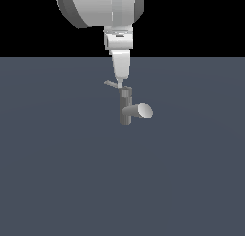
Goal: Turn on the faucet by rotating a designated handle.
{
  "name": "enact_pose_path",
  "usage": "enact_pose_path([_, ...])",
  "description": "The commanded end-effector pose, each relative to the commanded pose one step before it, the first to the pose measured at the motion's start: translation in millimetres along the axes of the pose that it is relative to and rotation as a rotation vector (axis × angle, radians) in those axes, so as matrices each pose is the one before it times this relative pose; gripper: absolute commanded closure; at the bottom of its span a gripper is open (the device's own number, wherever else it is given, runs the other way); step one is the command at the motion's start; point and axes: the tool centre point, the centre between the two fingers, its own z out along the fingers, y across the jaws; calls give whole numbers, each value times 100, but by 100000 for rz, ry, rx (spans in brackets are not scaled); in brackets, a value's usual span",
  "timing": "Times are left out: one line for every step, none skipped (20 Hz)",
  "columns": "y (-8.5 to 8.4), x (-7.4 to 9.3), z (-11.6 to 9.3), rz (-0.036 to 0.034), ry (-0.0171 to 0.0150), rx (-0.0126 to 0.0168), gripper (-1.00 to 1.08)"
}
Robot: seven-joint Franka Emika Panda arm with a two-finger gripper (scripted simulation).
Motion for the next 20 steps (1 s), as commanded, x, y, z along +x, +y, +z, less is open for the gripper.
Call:
enact_pose_path([-302, -284, 58, -371, -75, -45, 108])
enact_pose_path([-285, -230, 58, -288, -82, -74, 108])
enact_pose_path([-284, -230, 58, -288, -82, -74, 108])
enact_pose_path([-282, -225, 56, -281, -80, -72, 108])
enact_pose_path([-281, -229, 57, -289, -82, -74, 108])
enact_pose_path([-279, -224, 56, -281, -80, -72, 108])
enact_pose_path([-277, -224, 56, -281, -80, -72, 108])
enact_pose_path([-275, -219, 55, -274, -77, -70, 108])
enact_pose_path([-274, -223, 56, -281, -79, -72, 108])
enact_pose_path([-272, -218, 54, -274, -77, -70, 108])
enact_pose_path([-271, -218, 54, -274, -77, -70, 108])
enact_pose_path([-268, -213, 53, -266, -75, -68, 108])
enact_pose_path([-267, -217, 54, -274, -77, -70, 108])
enact_pose_path([-265, -212, 53, -266, -75, -68, 108])
enact_pose_path([-264, -212, 53, -266, -75, -68, 108])
enact_pose_path([-262, -211, 53, -266, -75, -68, 108])
enact_pose_path([-260, -206, 51, -258, -72, -66, 108])
enact_pose_path([-258, -206, 51, -258, -72, -66, 108])
enact_pose_path([-257, -210, 52, -266, -74, -68, 108])
enact_pose_path([-254, -200, 49, -250, -70, -64, 108])
